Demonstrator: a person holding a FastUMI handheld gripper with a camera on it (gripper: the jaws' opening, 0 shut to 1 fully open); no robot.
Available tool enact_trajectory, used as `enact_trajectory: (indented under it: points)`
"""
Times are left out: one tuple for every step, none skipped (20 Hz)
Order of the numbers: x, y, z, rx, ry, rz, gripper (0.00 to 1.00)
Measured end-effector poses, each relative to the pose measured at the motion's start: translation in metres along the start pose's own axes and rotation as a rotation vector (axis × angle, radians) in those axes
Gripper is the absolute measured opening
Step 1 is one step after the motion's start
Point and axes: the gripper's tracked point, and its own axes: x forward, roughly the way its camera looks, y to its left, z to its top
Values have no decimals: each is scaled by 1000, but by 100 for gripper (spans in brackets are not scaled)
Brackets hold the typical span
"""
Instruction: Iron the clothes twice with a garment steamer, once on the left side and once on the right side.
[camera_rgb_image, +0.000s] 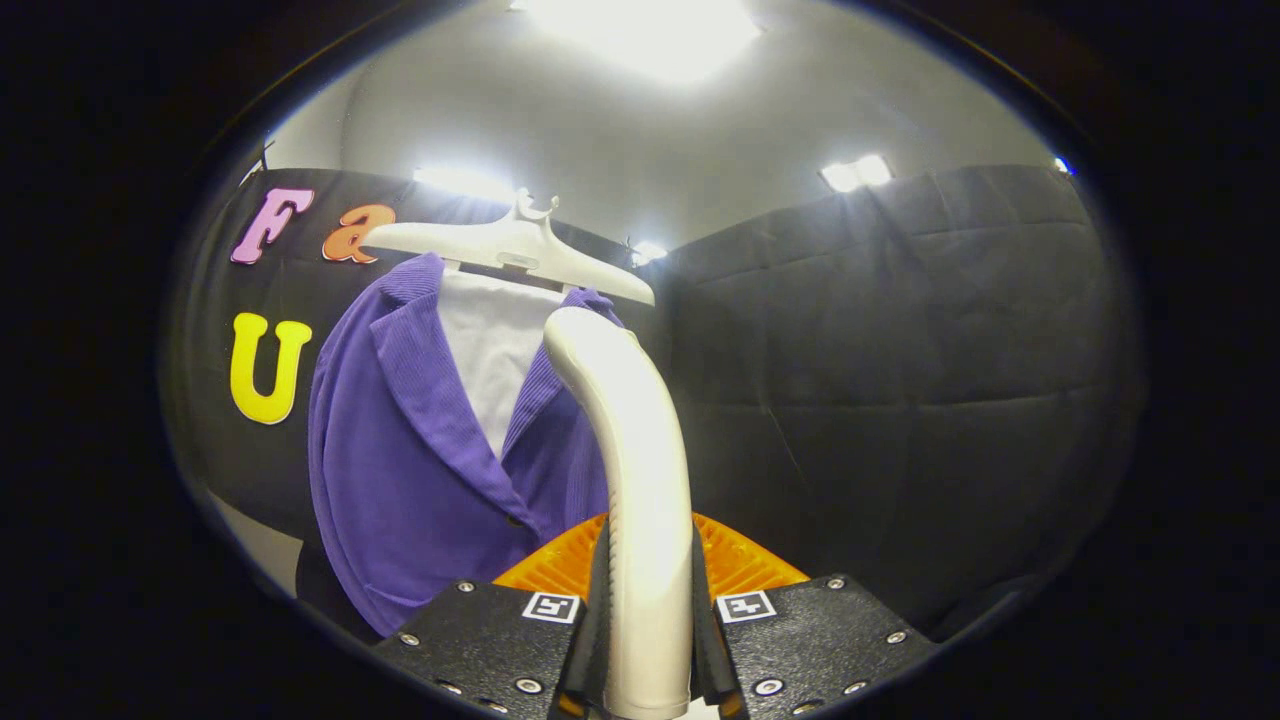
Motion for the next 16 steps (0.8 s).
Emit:
enact_trajectory:
  points:
    - [10, 1, 7, 4, -9, -2, 35]
    - [19, 3, 13, 11, -18, -4, 35]
    - [27, 5, 19, 14, -30, -10, 35]
    - [35, 7, 24, 15, -40, -16, 35]
    - [44, 10, 25, 14, -48, -20, 35]
    - [53, 14, 25, 12, -49, -22, 35]
    - [61, 17, 23, 11, -44, -24, 35]
    - [68, 21, 20, 6, -36, -23, 35]
    - [75, 25, 15, 1, -29, -23, 35]
    - [81, 28, 11, -6, -23, -22, 35]
    - [85, 30, 5, -13, -15, -23, 35]
    - [88, 31, -2, -21, -5, -26, 35]
    - [92, 34, -6, -29, 3, -33, 35]
    - [94, 35, -13, -37, 12, -41, 35]
    - [95, 37, -20, -43, 19, -46, 35]
    - [95, 38, -27, -46, 29, -50, 35]
